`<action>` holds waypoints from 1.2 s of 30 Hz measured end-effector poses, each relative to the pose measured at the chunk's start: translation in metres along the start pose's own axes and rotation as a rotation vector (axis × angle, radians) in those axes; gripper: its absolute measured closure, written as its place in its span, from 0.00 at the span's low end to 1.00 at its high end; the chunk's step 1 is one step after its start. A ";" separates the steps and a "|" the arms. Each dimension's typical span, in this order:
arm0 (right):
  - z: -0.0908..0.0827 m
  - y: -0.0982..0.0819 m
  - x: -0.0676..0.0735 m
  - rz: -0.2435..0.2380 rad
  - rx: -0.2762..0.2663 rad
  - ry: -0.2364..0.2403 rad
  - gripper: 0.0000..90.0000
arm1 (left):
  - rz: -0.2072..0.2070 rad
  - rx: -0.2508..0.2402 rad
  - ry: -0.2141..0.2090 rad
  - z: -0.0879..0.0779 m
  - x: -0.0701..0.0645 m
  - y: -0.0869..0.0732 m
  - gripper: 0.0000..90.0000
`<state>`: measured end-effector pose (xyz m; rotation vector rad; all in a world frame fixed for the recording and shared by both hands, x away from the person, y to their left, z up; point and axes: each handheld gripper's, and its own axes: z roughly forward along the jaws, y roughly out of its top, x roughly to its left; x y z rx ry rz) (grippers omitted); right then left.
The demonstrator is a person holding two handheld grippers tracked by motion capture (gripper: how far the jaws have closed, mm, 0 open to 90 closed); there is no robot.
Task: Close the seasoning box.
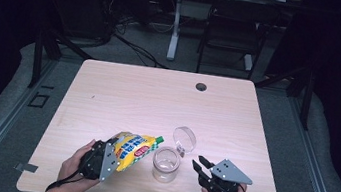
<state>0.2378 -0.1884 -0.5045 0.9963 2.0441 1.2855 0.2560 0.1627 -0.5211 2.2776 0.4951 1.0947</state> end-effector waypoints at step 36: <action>0.007 0.029 0.024 -0.116 0.025 0.094 0.85 | 0.078 0.006 0.053 -0.001 -0.006 0.003 0.66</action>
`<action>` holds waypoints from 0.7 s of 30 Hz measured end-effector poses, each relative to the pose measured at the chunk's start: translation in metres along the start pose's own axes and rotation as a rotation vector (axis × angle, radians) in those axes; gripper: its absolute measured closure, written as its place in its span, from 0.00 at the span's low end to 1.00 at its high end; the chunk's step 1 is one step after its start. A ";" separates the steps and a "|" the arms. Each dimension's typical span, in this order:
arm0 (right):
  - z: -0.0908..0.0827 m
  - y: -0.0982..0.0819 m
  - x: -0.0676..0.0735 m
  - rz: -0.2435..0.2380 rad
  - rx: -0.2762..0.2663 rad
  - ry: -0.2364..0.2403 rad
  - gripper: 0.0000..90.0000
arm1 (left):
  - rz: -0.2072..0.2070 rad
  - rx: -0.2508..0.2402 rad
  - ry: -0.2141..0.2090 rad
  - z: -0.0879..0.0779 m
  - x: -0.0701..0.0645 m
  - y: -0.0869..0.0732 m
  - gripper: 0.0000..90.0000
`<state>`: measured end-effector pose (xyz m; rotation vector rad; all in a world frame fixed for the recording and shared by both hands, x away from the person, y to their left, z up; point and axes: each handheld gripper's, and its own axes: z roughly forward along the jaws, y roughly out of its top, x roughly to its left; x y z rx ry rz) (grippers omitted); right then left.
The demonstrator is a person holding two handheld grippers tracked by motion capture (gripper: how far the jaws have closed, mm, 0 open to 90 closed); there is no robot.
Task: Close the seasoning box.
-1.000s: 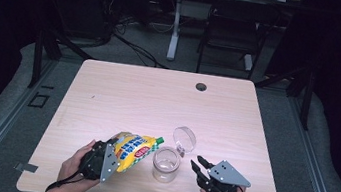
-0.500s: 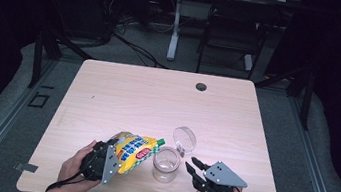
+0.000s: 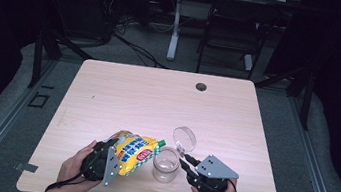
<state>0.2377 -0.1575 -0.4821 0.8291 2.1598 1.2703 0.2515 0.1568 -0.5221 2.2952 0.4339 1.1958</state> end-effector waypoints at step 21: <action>0.032 0.007 0.006 -0.030 -0.017 0.042 0.80 | 0.058 0.027 0.018 0.003 -0.007 0.002 0.66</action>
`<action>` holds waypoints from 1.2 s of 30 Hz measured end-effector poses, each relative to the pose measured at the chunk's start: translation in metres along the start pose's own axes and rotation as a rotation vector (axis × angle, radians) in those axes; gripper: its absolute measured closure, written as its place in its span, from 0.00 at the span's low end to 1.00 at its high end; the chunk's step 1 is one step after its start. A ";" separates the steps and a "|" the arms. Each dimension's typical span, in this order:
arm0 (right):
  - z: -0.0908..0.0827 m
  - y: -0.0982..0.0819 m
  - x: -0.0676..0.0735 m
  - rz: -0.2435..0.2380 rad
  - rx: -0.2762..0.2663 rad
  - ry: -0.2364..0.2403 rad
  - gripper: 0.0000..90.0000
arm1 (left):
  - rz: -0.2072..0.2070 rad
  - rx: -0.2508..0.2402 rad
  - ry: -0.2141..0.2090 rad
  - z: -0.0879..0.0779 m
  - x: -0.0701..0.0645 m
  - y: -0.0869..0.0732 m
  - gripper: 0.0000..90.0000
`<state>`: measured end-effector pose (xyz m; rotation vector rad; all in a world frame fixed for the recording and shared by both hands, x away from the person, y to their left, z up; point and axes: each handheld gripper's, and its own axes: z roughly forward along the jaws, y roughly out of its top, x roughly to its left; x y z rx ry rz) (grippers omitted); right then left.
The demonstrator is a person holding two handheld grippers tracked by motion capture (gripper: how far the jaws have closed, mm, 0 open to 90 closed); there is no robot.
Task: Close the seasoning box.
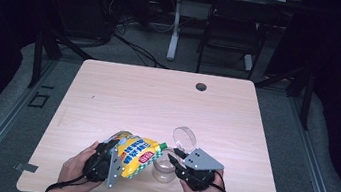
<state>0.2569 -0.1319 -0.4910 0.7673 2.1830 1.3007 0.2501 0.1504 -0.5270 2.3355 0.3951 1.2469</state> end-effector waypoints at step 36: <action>0.000 -0.002 0.010 -0.047 -0.007 0.006 0.74 | 0.178 0.059 0.077 -0.003 -0.004 0.016 0.66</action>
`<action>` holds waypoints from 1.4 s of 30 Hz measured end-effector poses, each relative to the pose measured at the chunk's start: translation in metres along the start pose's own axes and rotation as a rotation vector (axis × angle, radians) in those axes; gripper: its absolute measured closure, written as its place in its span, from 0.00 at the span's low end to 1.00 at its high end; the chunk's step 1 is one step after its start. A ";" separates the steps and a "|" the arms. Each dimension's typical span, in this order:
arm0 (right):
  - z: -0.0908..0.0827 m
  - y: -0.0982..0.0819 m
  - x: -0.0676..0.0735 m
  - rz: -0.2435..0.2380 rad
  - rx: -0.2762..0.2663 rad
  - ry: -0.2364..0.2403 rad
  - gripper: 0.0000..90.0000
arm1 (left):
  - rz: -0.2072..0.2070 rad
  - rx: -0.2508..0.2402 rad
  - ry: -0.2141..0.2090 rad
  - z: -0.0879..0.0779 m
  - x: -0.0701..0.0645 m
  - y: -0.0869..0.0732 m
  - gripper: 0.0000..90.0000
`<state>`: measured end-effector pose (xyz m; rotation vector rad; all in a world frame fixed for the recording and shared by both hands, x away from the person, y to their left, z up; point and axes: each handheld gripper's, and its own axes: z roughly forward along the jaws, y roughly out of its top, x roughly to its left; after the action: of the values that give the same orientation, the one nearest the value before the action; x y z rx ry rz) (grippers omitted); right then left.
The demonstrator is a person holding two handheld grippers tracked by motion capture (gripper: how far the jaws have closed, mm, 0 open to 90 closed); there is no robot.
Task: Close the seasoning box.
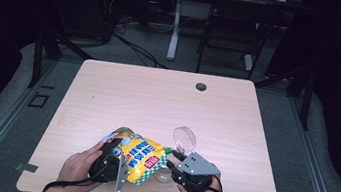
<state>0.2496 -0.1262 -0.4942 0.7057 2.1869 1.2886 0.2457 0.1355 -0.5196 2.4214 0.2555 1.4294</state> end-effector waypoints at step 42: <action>0.006 -0.009 0.010 -0.075 0.043 -0.028 0.65 | 0.060 0.036 -0.006 0.005 -0.008 -0.007 0.66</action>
<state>0.2448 -0.1194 -0.5063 0.6479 2.2027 1.1909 0.2459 0.1381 -0.5310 2.4811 0.2107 1.4549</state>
